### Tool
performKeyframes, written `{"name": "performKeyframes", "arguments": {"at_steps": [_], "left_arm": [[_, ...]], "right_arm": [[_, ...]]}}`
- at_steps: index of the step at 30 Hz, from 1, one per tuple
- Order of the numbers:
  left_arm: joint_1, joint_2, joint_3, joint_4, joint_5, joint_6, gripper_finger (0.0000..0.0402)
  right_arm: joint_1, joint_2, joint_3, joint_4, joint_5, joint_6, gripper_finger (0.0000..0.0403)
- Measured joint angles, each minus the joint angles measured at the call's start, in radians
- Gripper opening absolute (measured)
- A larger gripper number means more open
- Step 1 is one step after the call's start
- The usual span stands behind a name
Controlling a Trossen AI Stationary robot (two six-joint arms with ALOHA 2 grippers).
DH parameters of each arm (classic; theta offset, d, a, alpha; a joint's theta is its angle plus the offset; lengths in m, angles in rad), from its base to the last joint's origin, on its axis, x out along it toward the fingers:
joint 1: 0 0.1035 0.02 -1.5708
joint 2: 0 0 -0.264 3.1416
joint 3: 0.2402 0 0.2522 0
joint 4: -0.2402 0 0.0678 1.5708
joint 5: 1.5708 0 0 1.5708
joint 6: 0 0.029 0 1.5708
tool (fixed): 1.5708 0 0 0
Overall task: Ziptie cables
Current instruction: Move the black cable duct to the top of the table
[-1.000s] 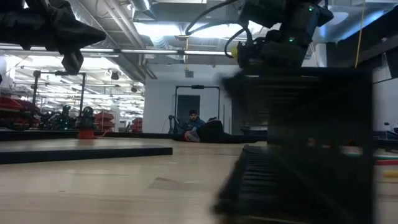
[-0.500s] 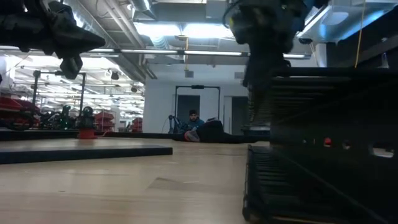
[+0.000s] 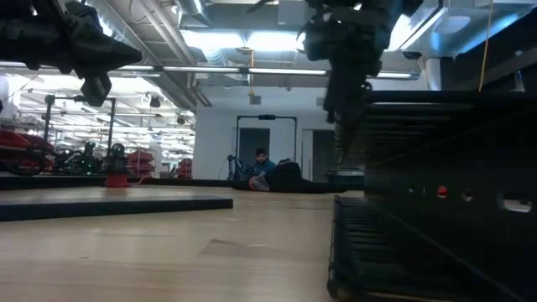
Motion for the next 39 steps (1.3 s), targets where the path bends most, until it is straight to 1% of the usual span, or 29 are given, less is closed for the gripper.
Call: {"name": "performKeyframes", "arguments": {"at_steps": [1,3,5,8,11,15,17,20,23,30,33,37,39], "left_arm": [[0.0,0.0,0.0,0.001,0.0,0.0,0.0008],[0.0,0.0,0.0,0.01,0.0,0.0,0.0008],[0.0,0.0,0.0,0.009,0.001,0.003,0.0008],[0.0,0.026,0.0,0.019,0.001,-0.001,0.0008],[0.0,0.1,0.0,0.033,0.034,0.001,0.0008],[0.0,0.268,0.025,0.096,0.052,-0.004,0.0008],[0.0,0.364,0.073,0.118,0.053,0.021,0.0008],[0.001,0.524,0.157,0.119,0.053,0.106,0.0008],[0.003,0.694,0.245,0.125,0.054,0.182,0.0008],[0.003,1.09,0.433,0.125,0.068,0.249,0.0008],[0.003,1.226,0.509,0.12,0.068,0.249,0.0007],[0.003,1.385,0.593,0.155,0.069,0.251,0.0008],[0.003,1.463,0.622,0.199,0.069,0.251,0.0008]], "right_arm": [[0.002,-0.001,0.015,-0.054,0.013,-0.004,0.0208],[0.015,-0.014,0.03,-0.219,0.026,-0.008,0.0214],[0.046,-0.03,0.03,-0.312,0.055,-0.004,0.0212],[0.119,-0.06,-0.024,-0.316,0.104,0.029,0.0202],[0.185,-0.066,-0.094,-0.171,0.126,0.08,0.019],[0.241,-0.05,-0.199,0.005,0.132,0.127,0.0177],[0.257,-0.048,-0.25,0.062,0.133,0.137,0.0172],[0.26,-0.05,-0.31,0.181,0.138,0.154,0.017],[0.259,-0.046,-0.342,0.205,0.148,0.135,0.017],[0.259,-0.036,-0.371,0.262,0.224,0.128,0.0169],[0.259,-0.036,-0.371,0.271,0.232,0.128,0.0169],[0.259,-0.036,-0.371,0.273,0.231,0.128,0.0169],[0.259,-0.036,-0.371,0.271,0.228,0.128,0.0169]]}}
